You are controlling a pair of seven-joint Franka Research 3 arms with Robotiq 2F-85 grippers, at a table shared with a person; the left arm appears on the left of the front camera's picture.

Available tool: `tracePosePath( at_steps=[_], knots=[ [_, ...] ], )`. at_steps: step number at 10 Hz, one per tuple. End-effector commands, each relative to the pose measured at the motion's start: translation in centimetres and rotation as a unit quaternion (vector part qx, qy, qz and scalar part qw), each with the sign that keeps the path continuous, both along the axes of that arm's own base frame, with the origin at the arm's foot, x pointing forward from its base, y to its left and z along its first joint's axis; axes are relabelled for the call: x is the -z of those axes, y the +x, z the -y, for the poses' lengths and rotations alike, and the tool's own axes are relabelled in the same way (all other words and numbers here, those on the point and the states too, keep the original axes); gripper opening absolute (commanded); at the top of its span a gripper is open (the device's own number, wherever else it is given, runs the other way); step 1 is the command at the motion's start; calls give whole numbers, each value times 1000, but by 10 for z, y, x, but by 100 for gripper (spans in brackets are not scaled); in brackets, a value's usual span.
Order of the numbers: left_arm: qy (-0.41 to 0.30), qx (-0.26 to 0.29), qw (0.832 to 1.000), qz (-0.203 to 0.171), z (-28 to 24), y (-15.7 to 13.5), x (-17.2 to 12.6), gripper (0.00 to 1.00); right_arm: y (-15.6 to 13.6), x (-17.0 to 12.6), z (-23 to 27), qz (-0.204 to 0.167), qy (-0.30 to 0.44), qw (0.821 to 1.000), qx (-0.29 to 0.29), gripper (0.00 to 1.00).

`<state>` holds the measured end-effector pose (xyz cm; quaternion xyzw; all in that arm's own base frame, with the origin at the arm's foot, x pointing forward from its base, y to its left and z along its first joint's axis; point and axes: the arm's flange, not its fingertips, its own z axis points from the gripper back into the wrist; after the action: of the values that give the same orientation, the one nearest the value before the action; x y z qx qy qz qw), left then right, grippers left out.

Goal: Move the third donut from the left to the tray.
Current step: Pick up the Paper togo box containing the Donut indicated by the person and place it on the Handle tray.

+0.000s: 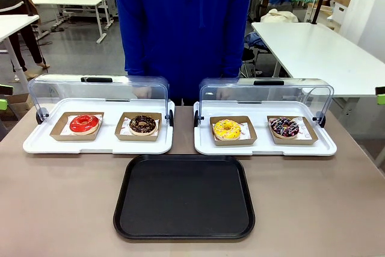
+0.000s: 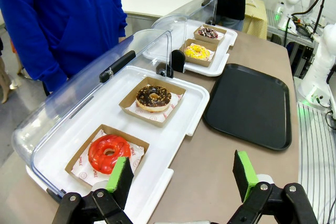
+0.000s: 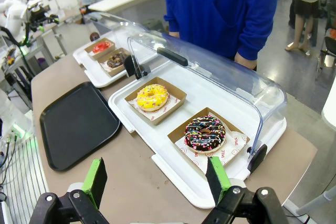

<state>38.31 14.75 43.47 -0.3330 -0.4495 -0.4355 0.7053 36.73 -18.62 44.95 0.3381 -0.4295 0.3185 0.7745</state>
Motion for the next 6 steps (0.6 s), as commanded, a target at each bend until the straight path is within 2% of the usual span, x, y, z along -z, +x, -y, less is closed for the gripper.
tracePosePath(
  at_steps=[1, 6],
  knots=[
    [-3, 5, 1000, 3, -1, 0, 0, 100, 5, -2, 1, 19, 7, 1000, -1, 100],
    [-3, 5, 1000, 3, -1, 0, 0, 100, 5, -2, 1, 19, 7, 1000, -1, 100]
  ],
)
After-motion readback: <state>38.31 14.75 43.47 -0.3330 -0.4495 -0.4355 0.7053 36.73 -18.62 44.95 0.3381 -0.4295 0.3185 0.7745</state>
